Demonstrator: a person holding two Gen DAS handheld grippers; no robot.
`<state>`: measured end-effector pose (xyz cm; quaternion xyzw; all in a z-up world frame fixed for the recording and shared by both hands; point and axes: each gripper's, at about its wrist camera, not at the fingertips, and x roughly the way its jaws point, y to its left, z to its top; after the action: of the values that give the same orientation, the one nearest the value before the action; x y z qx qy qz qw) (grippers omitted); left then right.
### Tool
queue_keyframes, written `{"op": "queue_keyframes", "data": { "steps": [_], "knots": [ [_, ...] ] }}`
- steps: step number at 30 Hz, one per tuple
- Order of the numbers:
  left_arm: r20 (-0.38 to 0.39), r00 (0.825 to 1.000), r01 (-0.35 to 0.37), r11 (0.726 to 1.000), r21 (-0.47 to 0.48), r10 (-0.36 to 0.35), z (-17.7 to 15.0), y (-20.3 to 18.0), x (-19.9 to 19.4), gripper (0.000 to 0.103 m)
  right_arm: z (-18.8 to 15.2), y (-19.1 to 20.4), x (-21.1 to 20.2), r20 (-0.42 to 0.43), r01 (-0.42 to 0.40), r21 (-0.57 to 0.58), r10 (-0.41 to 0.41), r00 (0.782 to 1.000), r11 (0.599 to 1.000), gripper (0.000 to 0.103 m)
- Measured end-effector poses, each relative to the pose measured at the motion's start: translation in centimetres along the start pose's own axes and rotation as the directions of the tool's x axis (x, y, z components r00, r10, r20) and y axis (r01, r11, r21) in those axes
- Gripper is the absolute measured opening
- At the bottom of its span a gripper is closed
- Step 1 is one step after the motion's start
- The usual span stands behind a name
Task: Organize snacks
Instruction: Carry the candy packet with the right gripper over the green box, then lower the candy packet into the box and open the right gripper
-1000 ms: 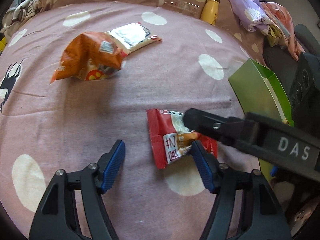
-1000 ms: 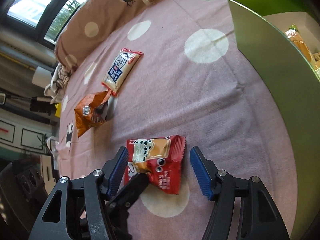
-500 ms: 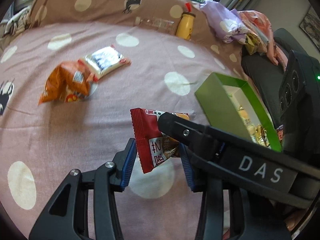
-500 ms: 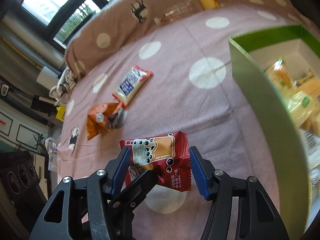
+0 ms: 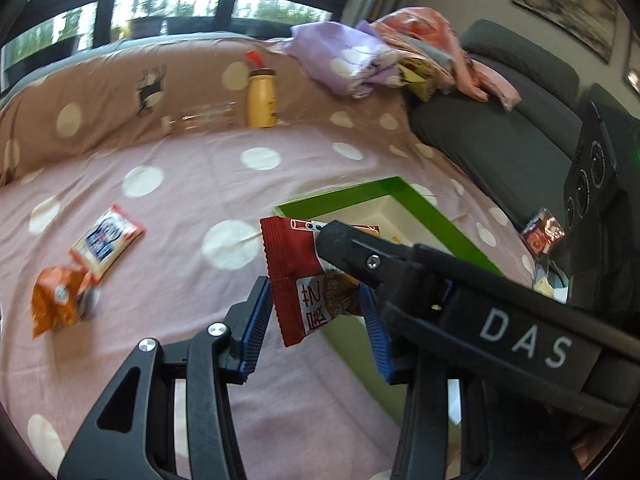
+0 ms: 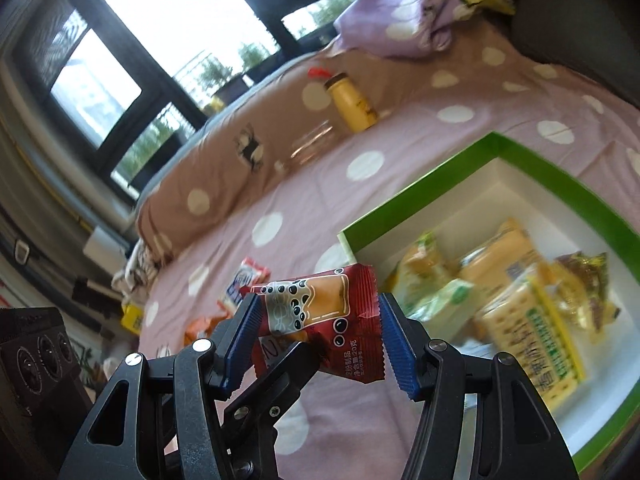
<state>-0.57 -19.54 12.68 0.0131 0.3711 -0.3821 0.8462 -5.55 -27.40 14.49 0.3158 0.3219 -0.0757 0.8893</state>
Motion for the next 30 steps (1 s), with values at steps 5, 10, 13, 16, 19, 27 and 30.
{"op": "queue_keyframes", "data": {
  "steps": [5, 10, 13, 16, 19, 27, 30],
  "knots": [
    [-0.038, 0.998, 0.051, 0.998, 0.047, -0.049, 0.7, -2.5, 2.5, 0.044, 1.1, -3.6, -0.9, 0.033, 0.018, 0.111, -0.022, 0.999, 0.994, 0.062],
    [-0.100, 0.993, 0.075, 0.995, 0.059, -0.069, 1.0, -3.8, 4.9, 0.044, 1.4, -6.2, -1.2, 0.041, 0.054, 0.194, -0.063, 0.997, 0.979, 0.062],
    [-0.140, 0.986, 0.096, 0.994, 0.057, -0.087, 1.0, -4.4, 6.1, 0.044, 1.5, -7.4, -1.0, 0.032, 0.084, 0.238, -0.094, 0.995, 0.968, 0.062],
    [-0.169, 0.982, 0.099, 0.993, 0.057, -0.089, 0.9, -4.8, 7.1, 0.044, 1.5, -8.5, -0.9, 0.016, 0.104, 0.264, -0.112, 0.994, 0.959, 0.062],
    [-0.197, 0.976, 0.104, 0.994, 0.045, -0.093, 0.7, -4.9, 7.9, 0.044, 1.3, -9.3, -0.6, -0.007, 0.125, 0.290, -0.129, 0.992, 0.949, 0.062],
    [-0.198, 0.979, 0.063, 0.996, 0.068, -0.048, 0.3, -5.4, 8.8, 0.044, 1.1, -10.6, 0.4, -0.071, 0.153, 0.339, -0.137, 0.988, 0.928, 0.062],
    [-0.205, 0.978, 0.062, 0.996, 0.063, -0.048, 0.4, -5.3, 8.9, 0.045, 1.1, -10.6, 0.3, -0.073, 0.170, 0.334, -0.154, 0.985, 0.927, 0.062]
  ]
}}
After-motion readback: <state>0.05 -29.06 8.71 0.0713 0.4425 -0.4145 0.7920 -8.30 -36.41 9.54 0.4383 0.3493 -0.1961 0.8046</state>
